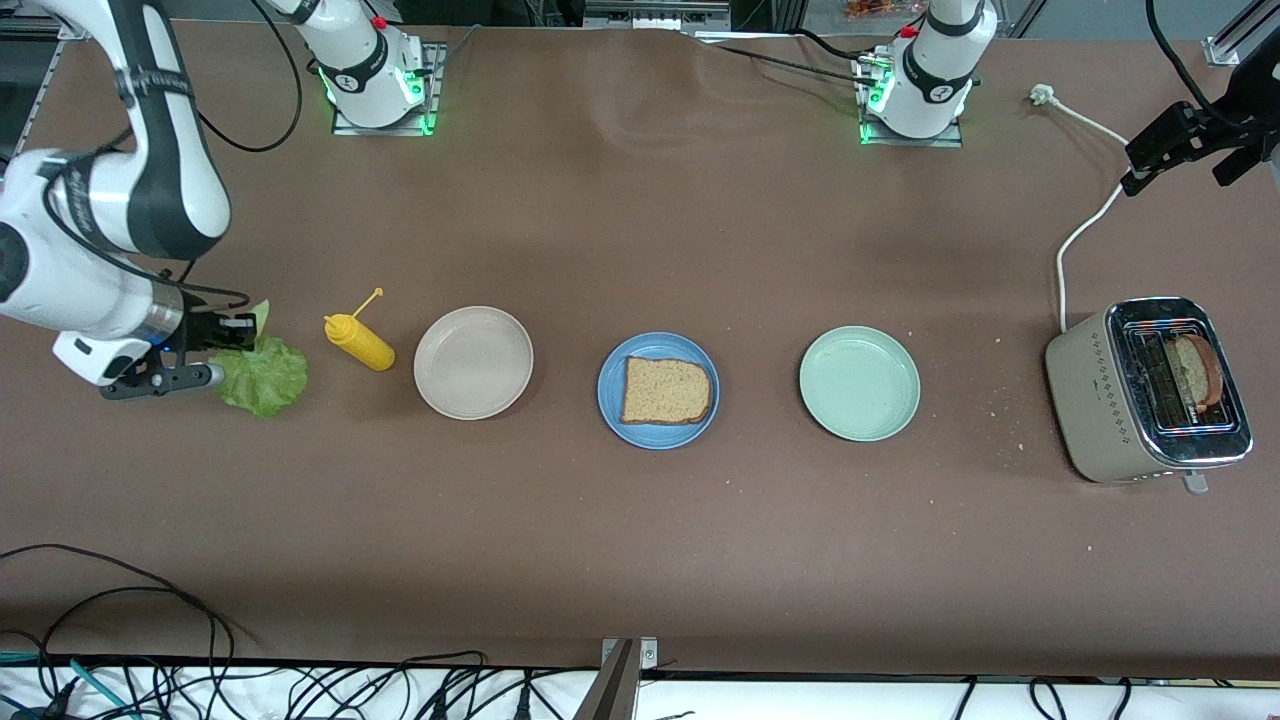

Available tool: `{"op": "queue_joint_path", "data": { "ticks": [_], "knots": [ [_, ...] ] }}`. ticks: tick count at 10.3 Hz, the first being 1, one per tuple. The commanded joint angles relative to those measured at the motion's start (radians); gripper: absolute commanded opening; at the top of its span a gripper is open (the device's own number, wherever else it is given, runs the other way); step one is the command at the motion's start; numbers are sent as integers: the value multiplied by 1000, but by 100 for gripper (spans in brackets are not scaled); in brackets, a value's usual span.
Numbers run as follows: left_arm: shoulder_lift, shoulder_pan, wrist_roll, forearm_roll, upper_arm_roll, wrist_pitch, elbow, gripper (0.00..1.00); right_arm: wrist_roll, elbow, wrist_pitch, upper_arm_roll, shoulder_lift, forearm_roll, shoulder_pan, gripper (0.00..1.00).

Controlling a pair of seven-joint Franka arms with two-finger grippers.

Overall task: Make sandwich in blue plate with both arms
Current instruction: 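Carry the lettuce leaf with the right gripper over the blue plate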

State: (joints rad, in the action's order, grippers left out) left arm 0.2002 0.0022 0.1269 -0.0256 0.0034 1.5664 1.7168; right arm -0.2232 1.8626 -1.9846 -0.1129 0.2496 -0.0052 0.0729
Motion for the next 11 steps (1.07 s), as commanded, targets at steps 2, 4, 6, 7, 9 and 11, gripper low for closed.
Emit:
{"op": "queue_joint_path", "data": {
  "ticks": [2,4,6,7,9,11],
  "knots": [
    [-10,7,-13,15,-3,-14,-26,100,201,-163,208,131,-4,14,21,0],
    [-12,5,-13,15,-7,-14,-25,100,438,-166,176,220,19,8,66,0],
    [-21,7,-16,15,-5,-17,-22,100,684,-166,66,228,77,16,199,0],
    [-27,7,-20,15,-5,-17,-23,100,835,-166,3,228,117,11,285,0],
    [-33,5,-13,15,-8,-17,-25,100,1080,-231,-127,228,228,8,411,0],
    [-35,-1,-12,16,-10,-16,-26,100,1247,-372,-149,226,351,7,490,0]
  ]
}}
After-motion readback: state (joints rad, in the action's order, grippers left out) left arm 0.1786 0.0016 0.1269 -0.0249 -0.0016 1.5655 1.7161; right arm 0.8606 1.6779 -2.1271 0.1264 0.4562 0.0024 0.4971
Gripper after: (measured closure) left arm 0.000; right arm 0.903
